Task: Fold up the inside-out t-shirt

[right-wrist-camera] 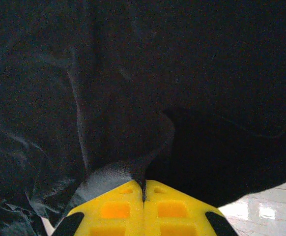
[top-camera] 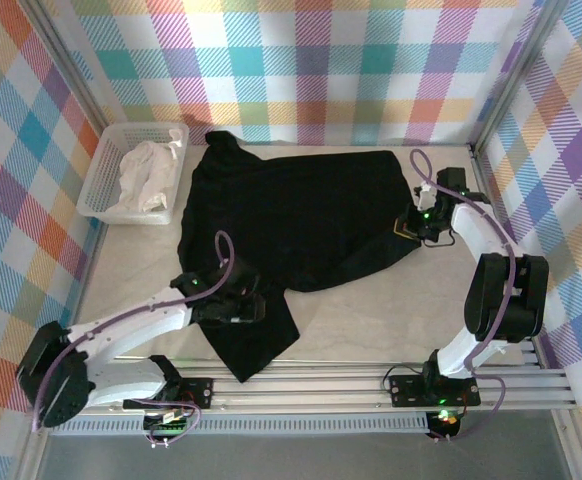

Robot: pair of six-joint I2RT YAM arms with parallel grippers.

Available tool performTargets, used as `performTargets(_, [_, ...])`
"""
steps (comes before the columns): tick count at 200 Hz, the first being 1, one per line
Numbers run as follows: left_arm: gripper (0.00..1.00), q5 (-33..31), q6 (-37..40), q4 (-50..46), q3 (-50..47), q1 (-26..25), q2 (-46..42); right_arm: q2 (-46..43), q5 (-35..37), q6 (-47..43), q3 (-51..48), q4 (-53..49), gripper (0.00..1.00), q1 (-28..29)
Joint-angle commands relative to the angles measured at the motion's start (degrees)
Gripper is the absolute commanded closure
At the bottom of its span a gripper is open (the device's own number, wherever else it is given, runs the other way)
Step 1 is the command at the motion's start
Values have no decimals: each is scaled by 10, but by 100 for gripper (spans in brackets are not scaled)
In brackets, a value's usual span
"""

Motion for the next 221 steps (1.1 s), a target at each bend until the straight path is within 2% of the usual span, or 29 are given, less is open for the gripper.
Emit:
performTargets(1, [51,-32,-118,-140,-18,-53,-25,-26,-22,5,-10,21,100,8])
performTargets(45, [44,26,-183,-140,-58,-119,-17,-29,-38,0,-15,29,100,16])
performTargets(72, [40,42,-189,-108,-79,-125,-5,-34,-41,-3,-21,34,100,17])
performTargets(102, [41,53,-187,-63,-97,-127,29,-39,-38,-6,-24,29,100,17])
performTargets(124, [52,42,-171,-62,-95,-127,48,-44,-33,-7,-26,29,100,17])
performTargets(142, [75,28,-162,-68,-86,-127,48,-47,-31,-7,-25,24,100,17])
performTargets(164, [100,-27,-149,-113,-51,-123,11,-64,-18,-4,-29,25,100,17])
performTargets(191, [100,-142,-131,-167,3,-89,-94,-105,-36,8,-19,39,100,10])
performTargets(221, [100,-275,-52,-129,88,-6,-219,-156,-37,37,24,58,100,2])
